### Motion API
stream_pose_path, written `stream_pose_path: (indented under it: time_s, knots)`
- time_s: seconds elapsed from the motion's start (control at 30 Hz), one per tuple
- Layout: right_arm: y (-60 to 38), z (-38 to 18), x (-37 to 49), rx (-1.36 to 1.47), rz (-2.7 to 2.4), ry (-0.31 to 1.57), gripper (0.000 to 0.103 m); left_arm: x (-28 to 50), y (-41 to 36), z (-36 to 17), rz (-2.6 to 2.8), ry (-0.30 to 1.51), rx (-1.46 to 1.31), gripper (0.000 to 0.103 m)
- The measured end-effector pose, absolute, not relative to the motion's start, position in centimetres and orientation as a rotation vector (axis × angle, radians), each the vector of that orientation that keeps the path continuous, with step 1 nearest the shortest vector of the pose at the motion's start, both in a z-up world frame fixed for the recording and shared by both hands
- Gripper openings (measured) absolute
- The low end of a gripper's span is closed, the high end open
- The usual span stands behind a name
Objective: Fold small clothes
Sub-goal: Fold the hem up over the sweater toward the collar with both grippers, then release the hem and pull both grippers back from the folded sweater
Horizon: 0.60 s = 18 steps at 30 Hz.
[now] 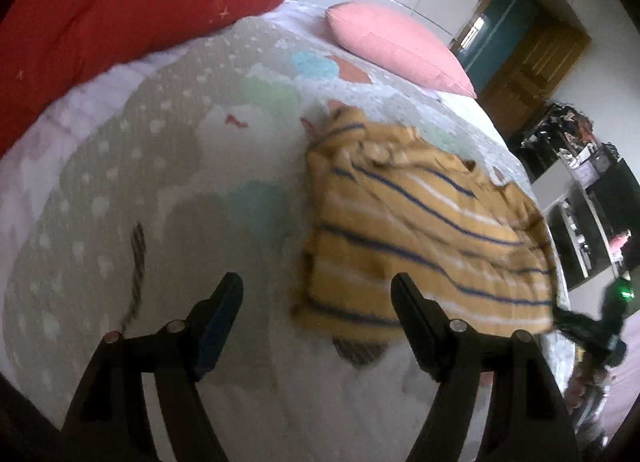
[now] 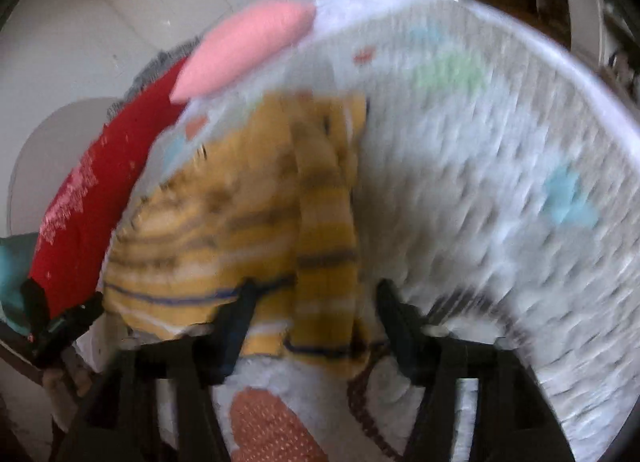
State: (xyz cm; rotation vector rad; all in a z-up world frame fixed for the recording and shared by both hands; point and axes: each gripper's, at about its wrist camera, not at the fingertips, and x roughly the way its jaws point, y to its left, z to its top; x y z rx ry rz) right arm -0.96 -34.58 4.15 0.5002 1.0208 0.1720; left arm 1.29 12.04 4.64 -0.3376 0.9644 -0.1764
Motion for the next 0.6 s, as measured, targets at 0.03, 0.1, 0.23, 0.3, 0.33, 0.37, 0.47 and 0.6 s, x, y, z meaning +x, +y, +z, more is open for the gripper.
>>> stream_pose_path:
  time_s: [0.03, 0.1, 0.23, 0.3, 0.33, 0.37, 0.47, 0.6]
  knots:
    - [-34.5, 3.4, -0.8, 0.523, 0.206, 1.043, 0.019, 0.7, 11.9, 4.7, -0.180, 0.964, -0.339, 0.075]
    - [-35.6, 4.2, -1.4, 0.541, 0.199, 0.984, 0.010, -0.3, 11.8, 5.1, -0.187, 0.955, -0.329, 0.075]
    - [-39.9, 4.3, -1.7, 0.547, 0.014, 0.962, 0.008, -2.1, 11.6, 6.0, -0.193, 0.915, -0.289, 0.075]
    - [-40.8, 3.8, -2.0, 0.544, -0.049, 0.989, 0.009, -2.3, 11.5, 6.2, -0.198, 0.902, -0.296, 0.075]
    - [-40.6, 4.2, -2.2, 0.456, -0.130, 1.003, 0.009, -2.2, 11.3, 6.2, -0.203, 0.897, -0.304, 0.075]
    - [-40.4, 4.7, -2.5, 0.426, -0.144, 0.996, 0.009, -2.1, 11.2, 6.1, -0.212, 0.891, -0.316, 0.075]
    - [-40.4, 7.4, -3.9, 0.434, -0.147, 0.922, 0.010, -1.1, 10.3, 5.4, -0.219, 0.874, -0.344, 0.076]
    - [-36.6, 11.3, -4.0, 0.366, -0.042, 0.870, 0.010, 0.2, 9.2, 3.8, -0.182, 0.848, -0.351, 0.076]
